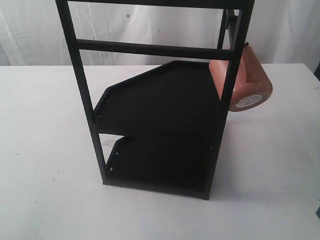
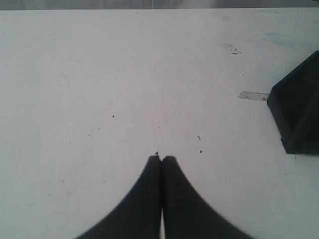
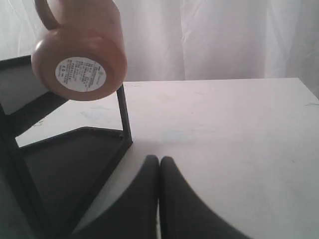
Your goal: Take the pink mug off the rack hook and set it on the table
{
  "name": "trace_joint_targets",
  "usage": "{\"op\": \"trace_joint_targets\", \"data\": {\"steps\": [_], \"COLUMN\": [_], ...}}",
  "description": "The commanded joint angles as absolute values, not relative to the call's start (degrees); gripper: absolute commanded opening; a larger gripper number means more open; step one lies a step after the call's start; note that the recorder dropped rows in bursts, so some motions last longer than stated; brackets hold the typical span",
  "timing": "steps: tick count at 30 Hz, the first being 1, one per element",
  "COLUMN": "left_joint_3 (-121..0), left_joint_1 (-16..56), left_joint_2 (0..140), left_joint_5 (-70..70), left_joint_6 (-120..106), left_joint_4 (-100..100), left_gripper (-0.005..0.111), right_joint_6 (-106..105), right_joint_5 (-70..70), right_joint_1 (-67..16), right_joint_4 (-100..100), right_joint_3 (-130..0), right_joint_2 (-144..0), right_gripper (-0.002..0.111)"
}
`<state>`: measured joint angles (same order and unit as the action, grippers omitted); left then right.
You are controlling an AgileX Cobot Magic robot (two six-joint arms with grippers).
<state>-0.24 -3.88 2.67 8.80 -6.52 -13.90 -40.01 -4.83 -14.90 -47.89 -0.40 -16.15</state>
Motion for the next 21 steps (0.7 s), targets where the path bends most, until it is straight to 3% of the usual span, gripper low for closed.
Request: {"op": "trace_joint_targets", "data": {"steps": [1,7,12,21], "left_joint_3": [0.0,0.0,0.0,0.0], "left_joint_1": [-3.9,-3.9,-3.9,-3.9], "left_joint_2": [2.9,2.9,2.9,2.9], "left_joint_5": [8.6,8.6,8.6,8.6], "left_joint_6": [-6.4,-6.4,-6.4,-6.4], "left_joint_4": [-14.1,-14.1,-14.1,-14.1], "left_gripper": [0.000,0.000,0.000,0.000], "right_joint_6": [-39.7,-17.5,-20.4,-30.2], "right_joint_5": [-5.8,-7.2,-1.7,13.9], "right_joint_1": [-14.7,-14.7,-14.8,-14.8], "right_joint_4": [-48.1,-48.0,-41.8,-39.9], "right_joint_3": [0.0,0.0,-3.6,-24.6], "right_joint_2": [-16.2,-16.2,-16.2,-20.4], "right_gripper": [0.000,0.000,0.000,0.000]}}
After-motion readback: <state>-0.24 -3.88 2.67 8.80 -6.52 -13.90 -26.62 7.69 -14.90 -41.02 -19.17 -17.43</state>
